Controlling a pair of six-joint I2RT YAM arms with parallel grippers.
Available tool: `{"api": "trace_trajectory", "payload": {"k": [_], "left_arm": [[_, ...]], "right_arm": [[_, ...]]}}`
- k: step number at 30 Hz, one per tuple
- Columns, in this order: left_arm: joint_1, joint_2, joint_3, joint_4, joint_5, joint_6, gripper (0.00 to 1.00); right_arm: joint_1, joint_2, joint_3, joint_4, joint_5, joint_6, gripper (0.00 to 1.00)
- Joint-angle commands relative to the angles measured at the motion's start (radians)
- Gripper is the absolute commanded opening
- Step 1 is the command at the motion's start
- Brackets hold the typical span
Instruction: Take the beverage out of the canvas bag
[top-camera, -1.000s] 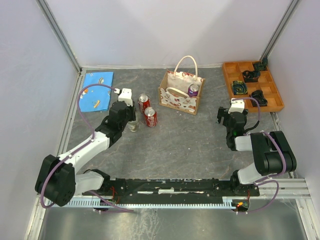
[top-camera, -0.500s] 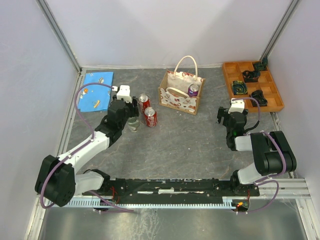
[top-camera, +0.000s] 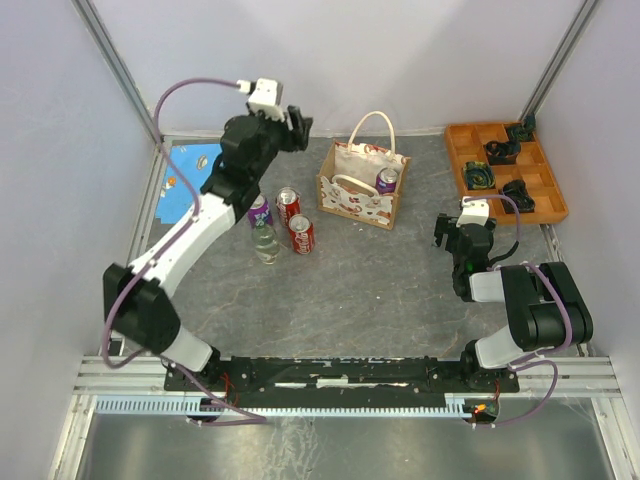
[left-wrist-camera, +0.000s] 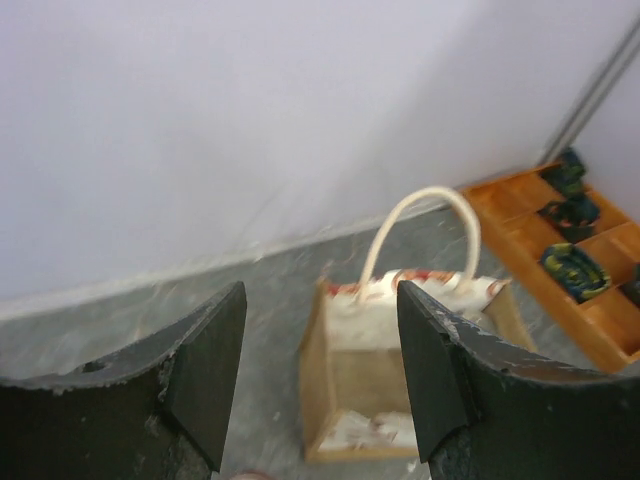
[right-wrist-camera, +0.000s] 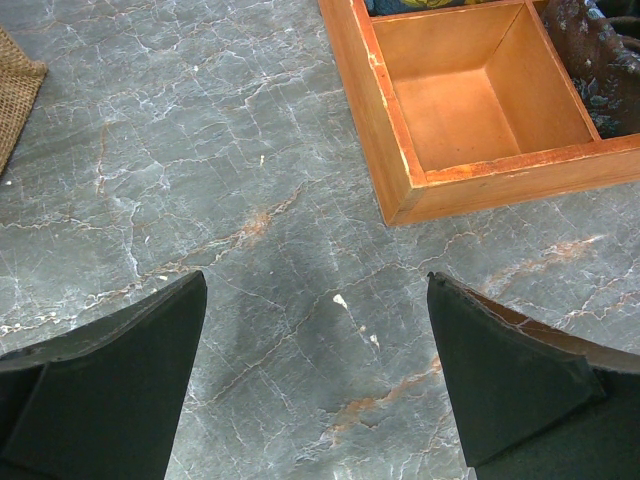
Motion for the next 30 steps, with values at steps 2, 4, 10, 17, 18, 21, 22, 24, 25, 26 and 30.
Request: {"api": "trace_trajectory", "payload": {"k": [2, 4, 10, 17, 18, 21, 22, 24, 25, 26, 30], "left_arm": [[-0.052, 0.230, 0.285, -0.145, 0.226, 0.073, 0.67], [-0.080, 0.312, 0.378, -0.190, 0.249, 0.099, 0.68], [-0.116, 0.538, 0.604, -0.281, 0.346, 0.100, 0.68], [-0.143, 0.711, 0.738, -0.336, 0.394, 0.122, 0.69], [-0.145, 0.724, 0.738, -0.332, 0.396, 0.122, 0.69], [-0.154, 0.757, 0.739, -0.329, 0.407, 0.131, 0.69], [-0.158, 0.766, 0.739, -0.329, 0.407, 0.137, 0.69], [-0.167, 0.782, 0.738, -0.330, 0.407, 0.148, 0.70], [-0.171, 0.788, 0.738, -0.332, 0.404, 0.153, 0.70], [-0.176, 0.795, 0.738, -0.333, 0.402, 0.158, 0.70], [-0.188, 0.820, 0.739, -0.343, 0.392, 0.175, 0.75]], "right_arm": [[0.000, 0.000, 0.029, 0.025, -0.006, -0.013, 0.99], [0.000, 0.000, 0.029, 0.024, -0.006, -0.013, 0.99], [0.001, 0.000, 0.029, 0.024, -0.006, -0.014, 0.99], [0.000, -0.001, 0.029, 0.025, -0.007, -0.015, 0.99], [0.000, 0.000, 0.028, 0.024, -0.007, -0.015, 0.99], [0.001, 0.000, 0.029, 0.024, -0.006, -0.015, 0.99], [0.001, 0.000, 0.029, 0.024, -0.006, -0.014, 0.99], [0.000, 0.000, 0.029, 0.024, -0.006, -0.013, 0.99], [0.001, -0.001, 0.029, 0.025, -0.007, -0.015, 0.99], [0.000, -0.001, 0.029, 0.024, -0.006, -0.014, 0.99], [0.001, -0.001, 0.029, 0.024, -0.006, -0.014, 0.99]]}}
